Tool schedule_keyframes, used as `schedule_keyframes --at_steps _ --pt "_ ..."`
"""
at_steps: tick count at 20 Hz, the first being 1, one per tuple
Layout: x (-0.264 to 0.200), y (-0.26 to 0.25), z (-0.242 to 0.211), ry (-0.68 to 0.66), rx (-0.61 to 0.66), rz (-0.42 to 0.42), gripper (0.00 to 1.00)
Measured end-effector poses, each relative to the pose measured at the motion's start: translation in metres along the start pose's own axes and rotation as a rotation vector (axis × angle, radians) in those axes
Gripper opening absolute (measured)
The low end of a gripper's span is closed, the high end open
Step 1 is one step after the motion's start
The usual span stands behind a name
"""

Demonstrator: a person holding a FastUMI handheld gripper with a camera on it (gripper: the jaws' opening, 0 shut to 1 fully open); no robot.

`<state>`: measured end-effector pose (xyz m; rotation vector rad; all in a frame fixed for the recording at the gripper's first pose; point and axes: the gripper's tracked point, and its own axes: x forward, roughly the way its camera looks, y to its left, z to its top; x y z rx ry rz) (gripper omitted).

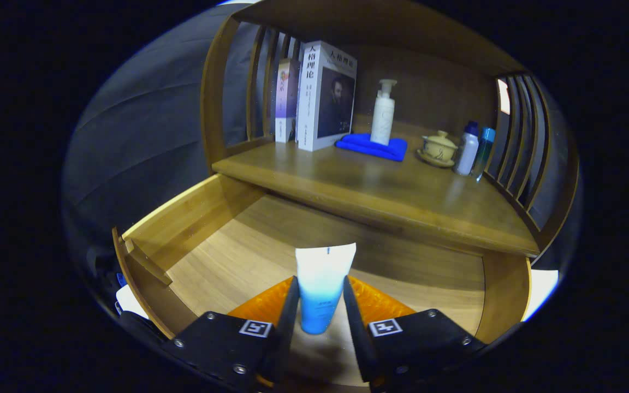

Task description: Pull open the drawer, take out the items inside it, and place them on the countertop above the cabinet.

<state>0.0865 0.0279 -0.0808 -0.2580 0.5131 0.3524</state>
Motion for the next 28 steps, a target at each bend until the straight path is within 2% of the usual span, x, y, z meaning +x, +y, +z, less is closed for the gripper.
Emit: schedule_keyframes --at_steps 1,3,7,9,12,13,14,15,19,25,28 --pt "-0.001 0.001 0.007 -0.031 0.02 0.01 0.43" --pt "-0.003 0.001 0.005 -0.032 0.022 0.009 0.4" --pt "-0.002 -0.002 -0.006 0.07 0.072 0.024 0.4" --pt "0.004 -0.001 -0.012 0.149 0.102 0.041 0.43" --pt "0.009 0.008 -0.012 0.245 0.098 0.075 0.73" --pt "0.01 0.016 -0.015 0.285 0.107 0.104 0.78" --pt "0.014 0.019 -0.015 0.31 0.109 0.109 0.89" --pt "0.017 0.02 -0.018 0.345 0.109 0.109 0.94" --pt "0.04 0.023 -0.019 0.424 0.149 0.104 0.94" --pt "0.073 0.015 -0.051 0.534 0.145 0.034 0.94" --pt "0.076 0.017 -0.072 0.608 0.13 0.039 0.94"
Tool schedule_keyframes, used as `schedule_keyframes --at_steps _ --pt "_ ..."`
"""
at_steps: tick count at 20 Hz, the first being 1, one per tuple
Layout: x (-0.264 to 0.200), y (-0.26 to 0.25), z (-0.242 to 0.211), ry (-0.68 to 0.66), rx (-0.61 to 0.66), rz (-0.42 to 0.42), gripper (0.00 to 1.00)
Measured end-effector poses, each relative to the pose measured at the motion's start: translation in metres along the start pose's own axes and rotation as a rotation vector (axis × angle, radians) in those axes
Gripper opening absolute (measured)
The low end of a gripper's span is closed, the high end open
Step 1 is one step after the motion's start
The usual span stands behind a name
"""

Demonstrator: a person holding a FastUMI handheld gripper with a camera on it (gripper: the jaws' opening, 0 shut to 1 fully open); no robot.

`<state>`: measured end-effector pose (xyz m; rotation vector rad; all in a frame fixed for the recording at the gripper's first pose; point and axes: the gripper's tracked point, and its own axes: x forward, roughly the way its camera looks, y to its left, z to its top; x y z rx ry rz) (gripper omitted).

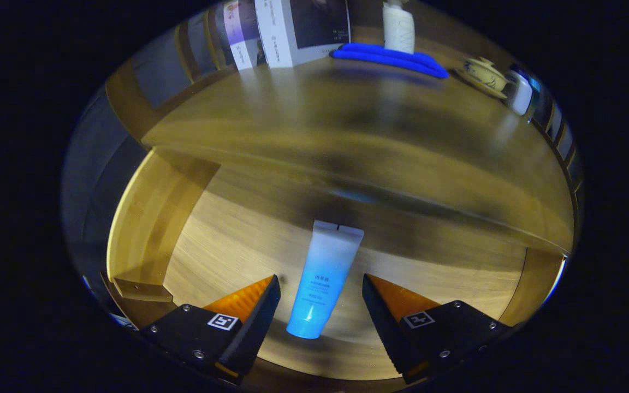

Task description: Pull open the drawer, take out the items inside it, and place them on the countertop above the cabinet.

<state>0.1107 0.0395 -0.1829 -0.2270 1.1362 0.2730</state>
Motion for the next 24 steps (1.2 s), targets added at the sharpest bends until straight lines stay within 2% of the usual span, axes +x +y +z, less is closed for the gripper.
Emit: schedule_keyframes --at_steps 3,4,8,12,16,19,24 --pt "-0.001 -0.003 0.001 -0.005 0.017 0.0 0.88" --pt "0.005 -0.011 -0.001 -0.004 0.014 -0.022 0.77" --pt "-0.011 -0.006 -0.01 0.015 -0.011 0.058 0.32" --pt "-0.03 -0.022 -0.001 -0.067 -0.115 0.027 0.3" --pt "-0.059 -0.011 0.003 -0.131 -0.162 0.078 0.3" --pt "-0.081 0.009 0.003 -0.171 -0.145 0.155 0.3" --pt "-0.125 0.026 0.021 -0.294 -0.151 0.199 0.3"
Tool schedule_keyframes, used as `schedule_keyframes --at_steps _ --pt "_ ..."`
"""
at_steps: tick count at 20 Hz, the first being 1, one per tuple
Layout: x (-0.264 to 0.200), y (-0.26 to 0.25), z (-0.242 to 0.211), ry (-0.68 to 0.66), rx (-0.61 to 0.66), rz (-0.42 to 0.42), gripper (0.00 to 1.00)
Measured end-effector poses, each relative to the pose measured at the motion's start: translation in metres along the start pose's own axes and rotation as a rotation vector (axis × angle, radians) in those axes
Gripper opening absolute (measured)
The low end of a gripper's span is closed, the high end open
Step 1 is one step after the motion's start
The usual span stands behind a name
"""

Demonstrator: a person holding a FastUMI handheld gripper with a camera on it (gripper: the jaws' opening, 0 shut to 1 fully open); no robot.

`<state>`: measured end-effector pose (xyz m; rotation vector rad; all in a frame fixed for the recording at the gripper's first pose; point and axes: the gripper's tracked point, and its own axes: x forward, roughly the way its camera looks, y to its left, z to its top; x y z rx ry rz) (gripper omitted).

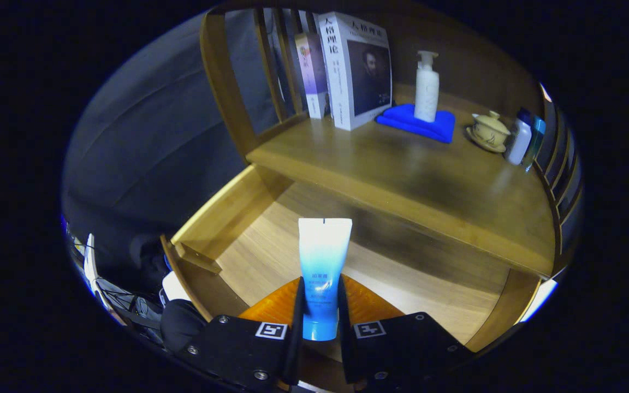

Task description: Pull open the drawer, take out the items inside it, and place them on the countertop above the cabinet.

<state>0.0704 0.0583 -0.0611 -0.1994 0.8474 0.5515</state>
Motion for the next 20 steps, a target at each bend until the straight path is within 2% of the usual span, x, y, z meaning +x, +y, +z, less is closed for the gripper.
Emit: schedule_keyframes --at_steps 5,10,13,16,20 --pt "-0.019 -0.007 0.042 -0.137 0.058 -0.017 0.3" --pt "-0.015 -0.035 0.077 -0.226 0.153 -0.06 0.3" --pt "-0.006 -0.064 0.098 -0.29 0.197 -0.135 0.3" --pt "0.004 -0.099 0.106 -0.343 0.205 -0.259 0.3" --pt "0.017 -0.125 0.111 -0.368 0.281 -0.338 0.31"
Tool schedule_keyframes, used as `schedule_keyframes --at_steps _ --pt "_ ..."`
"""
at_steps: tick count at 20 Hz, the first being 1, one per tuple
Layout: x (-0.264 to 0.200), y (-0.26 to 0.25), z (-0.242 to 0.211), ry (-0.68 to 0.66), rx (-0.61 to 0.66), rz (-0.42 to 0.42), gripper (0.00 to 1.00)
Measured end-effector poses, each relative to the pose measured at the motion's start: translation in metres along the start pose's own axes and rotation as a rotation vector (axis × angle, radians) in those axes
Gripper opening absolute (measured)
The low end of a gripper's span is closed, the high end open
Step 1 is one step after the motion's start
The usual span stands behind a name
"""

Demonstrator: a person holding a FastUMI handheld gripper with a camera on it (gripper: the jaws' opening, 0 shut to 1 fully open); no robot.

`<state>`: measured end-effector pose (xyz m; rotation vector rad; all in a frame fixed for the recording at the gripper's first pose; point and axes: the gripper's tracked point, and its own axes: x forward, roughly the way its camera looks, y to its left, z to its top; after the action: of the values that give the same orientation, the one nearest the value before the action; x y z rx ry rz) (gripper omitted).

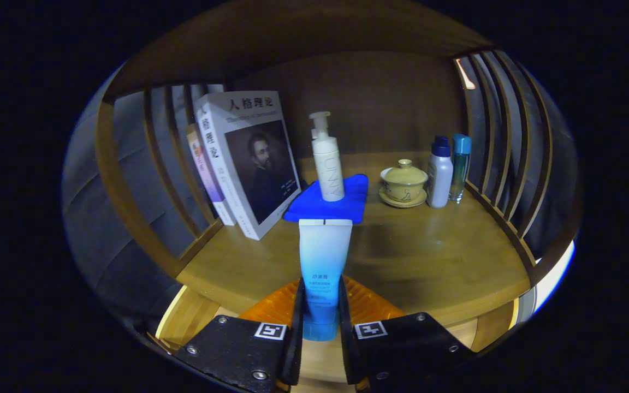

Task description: Pull open the drawer, take out the items inside it, and place them on the countertop above the cabinet.

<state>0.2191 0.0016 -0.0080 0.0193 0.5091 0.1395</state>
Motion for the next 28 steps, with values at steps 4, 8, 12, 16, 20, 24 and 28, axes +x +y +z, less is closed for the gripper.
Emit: schedule_keyframes --at_steps 4,8,12,16,20,24,28 --pt "0.016 -0.023 -0.006 -0.019 0.073 -0.095 0.43" --pt "0.008 -0.033 -0.013 -0.066 0.101 -0.116 0.79" --pt "-0.028 -0.025 -0.002 -0.175 0.039 -0.113 0.95" --pt "-0.075 -0.007 0.002 -0.289 -0.013 -0.093 0.95" --pt "-0.111 0.004 -0.014 -0.343 -0.036 -0.096 0.95" --pt "-0.148 0.015 -0.032 -0.419 -0.123 -0.132 0.95" --pt "-0.177 0.025 -0.059 -0.453 -0.123 -0.128 0.95"
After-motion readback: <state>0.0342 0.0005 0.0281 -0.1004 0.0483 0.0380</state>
